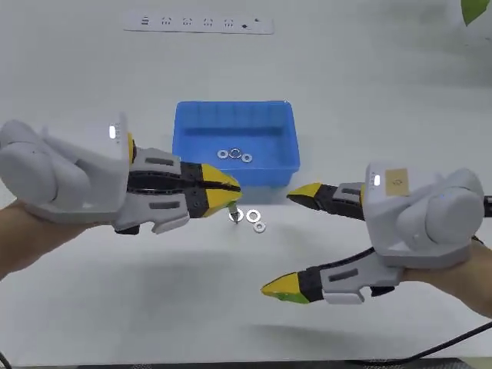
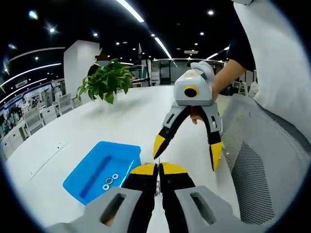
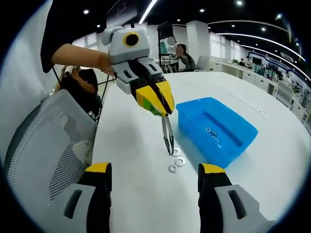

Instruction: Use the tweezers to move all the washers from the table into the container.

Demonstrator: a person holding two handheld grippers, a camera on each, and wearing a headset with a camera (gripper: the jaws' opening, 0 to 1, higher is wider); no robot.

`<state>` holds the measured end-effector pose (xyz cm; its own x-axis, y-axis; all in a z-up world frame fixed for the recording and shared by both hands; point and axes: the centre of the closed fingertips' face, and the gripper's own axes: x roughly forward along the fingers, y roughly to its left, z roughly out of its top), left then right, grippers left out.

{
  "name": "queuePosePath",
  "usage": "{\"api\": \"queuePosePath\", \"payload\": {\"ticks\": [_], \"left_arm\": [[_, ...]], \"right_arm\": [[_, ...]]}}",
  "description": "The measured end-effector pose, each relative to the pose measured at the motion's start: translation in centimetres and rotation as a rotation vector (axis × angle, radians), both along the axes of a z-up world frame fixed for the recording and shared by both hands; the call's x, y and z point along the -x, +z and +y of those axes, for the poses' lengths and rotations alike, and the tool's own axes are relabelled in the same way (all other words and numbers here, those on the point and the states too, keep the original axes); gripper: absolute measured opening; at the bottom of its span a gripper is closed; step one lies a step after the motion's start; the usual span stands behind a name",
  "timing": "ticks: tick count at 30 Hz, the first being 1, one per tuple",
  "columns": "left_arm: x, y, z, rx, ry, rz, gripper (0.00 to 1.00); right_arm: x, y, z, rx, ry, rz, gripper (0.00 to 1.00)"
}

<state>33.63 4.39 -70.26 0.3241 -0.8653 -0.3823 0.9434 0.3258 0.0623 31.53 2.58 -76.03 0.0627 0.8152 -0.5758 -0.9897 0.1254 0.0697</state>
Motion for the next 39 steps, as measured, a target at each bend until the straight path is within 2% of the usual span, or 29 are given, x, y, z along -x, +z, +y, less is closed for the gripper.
{"api": "queuePosePath", "payload": {"ticks": [2,6,11,17,21,28,34,39], "left_arm": [[-0.1,0.0,0.0,0.001,0.006,0.005,0.06],[0.0,0.0,-0.1,0.008,0.004,0.014,0.06],[-0.4,0.0,0.2,-0.001,0.021,0.016,0.06],[-0.7,-0.1,0.4,-0.007,0.026,0.026,0.06],[-0.7,-0.1,0.3,-0.010,0.022,0.032,0.06],[-0.4,-0.1,0.1,-0.009,-0.002,0.047,0.06],[-0.3,-0.1,0.2,-0.021,-0.010,0.048,0.06],[-0.3,-0.2,-0.1,-0.026,-0.017,0.045,0.06]], "right_arm": [[-0.6,0.0,0.7,0.004,0.018,-0.022,0.67],[-1.8,-0.2,1.9,0.002,0.037,-0.037,0.55],[-2.7,-0.7,3.0,0.005,0.028,-0.002,0.38],[-2.8,-1.1,4.1,0.013,0.060,0.000,0.27],[-2.7,-1.4,4.6,0.045,0.107,-0.020,0.25],[-2.6,-1.1,5.2,0.048,0.168,-0.037,0.17],[-2.2,-1.4,5.3,0.067,0.222,-0.028,0.13],[-2.2,-1.5,5.2,0.088,0.253,-0.070,0.12]]}}
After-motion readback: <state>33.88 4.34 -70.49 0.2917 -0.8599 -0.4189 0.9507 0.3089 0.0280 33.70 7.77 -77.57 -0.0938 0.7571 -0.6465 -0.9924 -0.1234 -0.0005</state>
